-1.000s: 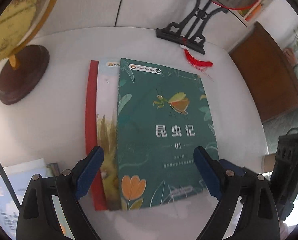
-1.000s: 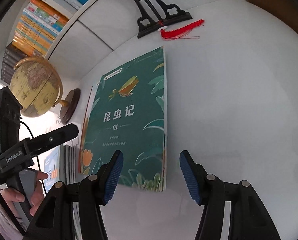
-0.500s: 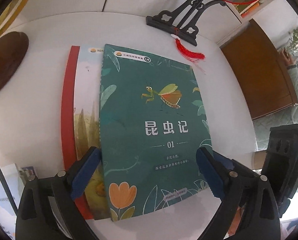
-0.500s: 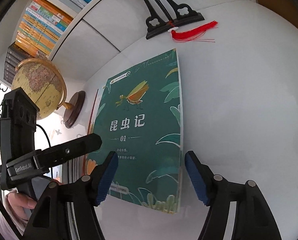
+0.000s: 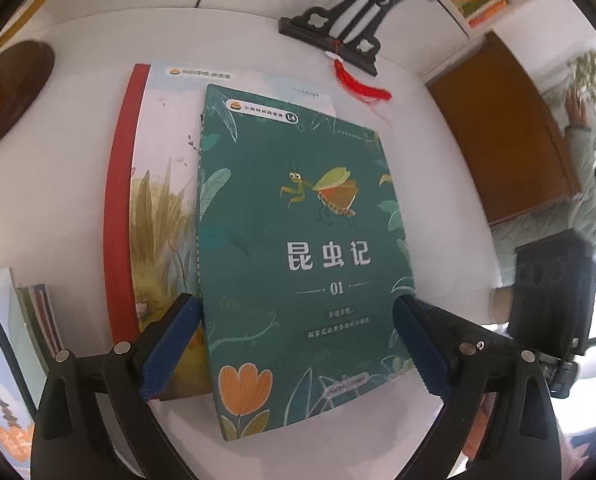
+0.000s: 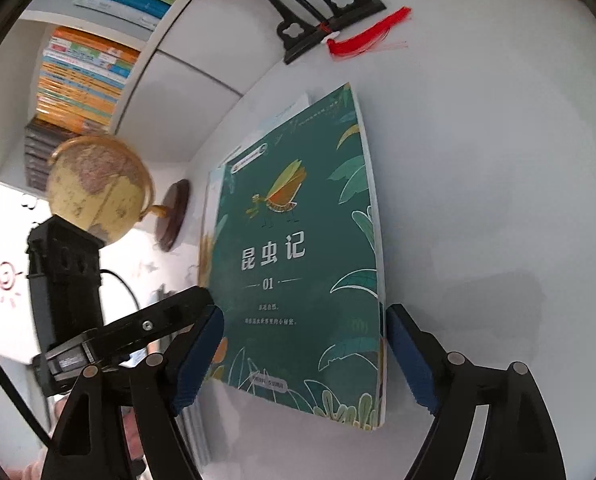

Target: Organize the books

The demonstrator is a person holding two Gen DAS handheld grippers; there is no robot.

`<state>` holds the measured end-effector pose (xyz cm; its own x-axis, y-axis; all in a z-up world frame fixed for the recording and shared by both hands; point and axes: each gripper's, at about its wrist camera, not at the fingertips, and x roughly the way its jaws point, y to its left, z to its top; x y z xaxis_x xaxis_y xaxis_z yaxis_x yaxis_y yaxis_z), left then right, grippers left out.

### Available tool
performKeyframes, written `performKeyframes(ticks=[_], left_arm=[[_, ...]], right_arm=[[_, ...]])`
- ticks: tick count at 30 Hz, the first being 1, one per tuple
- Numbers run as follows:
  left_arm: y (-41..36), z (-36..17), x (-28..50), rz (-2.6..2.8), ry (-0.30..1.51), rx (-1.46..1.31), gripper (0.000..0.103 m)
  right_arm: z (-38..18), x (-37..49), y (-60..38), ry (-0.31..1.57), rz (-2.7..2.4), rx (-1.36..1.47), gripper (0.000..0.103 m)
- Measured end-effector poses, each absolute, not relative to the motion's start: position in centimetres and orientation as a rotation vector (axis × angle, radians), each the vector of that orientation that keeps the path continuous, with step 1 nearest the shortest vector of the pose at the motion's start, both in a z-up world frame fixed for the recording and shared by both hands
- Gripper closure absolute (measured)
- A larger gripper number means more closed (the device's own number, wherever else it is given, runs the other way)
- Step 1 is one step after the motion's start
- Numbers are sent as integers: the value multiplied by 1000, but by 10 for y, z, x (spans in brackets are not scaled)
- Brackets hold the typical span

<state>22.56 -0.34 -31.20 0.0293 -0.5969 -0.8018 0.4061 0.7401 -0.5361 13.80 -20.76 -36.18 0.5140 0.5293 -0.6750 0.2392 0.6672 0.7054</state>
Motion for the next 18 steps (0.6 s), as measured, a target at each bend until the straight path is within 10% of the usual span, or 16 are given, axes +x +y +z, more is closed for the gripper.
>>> performKeyframes(ticks=[15,18], left_arm=[[3,-314,225,-862,1270,-190,1],[-3,-313,226,-807,1293,-161,2]], right_arm=[[-369,139,-219,982,276,951,21],[-364,142,-215,1035,207,887,41]])
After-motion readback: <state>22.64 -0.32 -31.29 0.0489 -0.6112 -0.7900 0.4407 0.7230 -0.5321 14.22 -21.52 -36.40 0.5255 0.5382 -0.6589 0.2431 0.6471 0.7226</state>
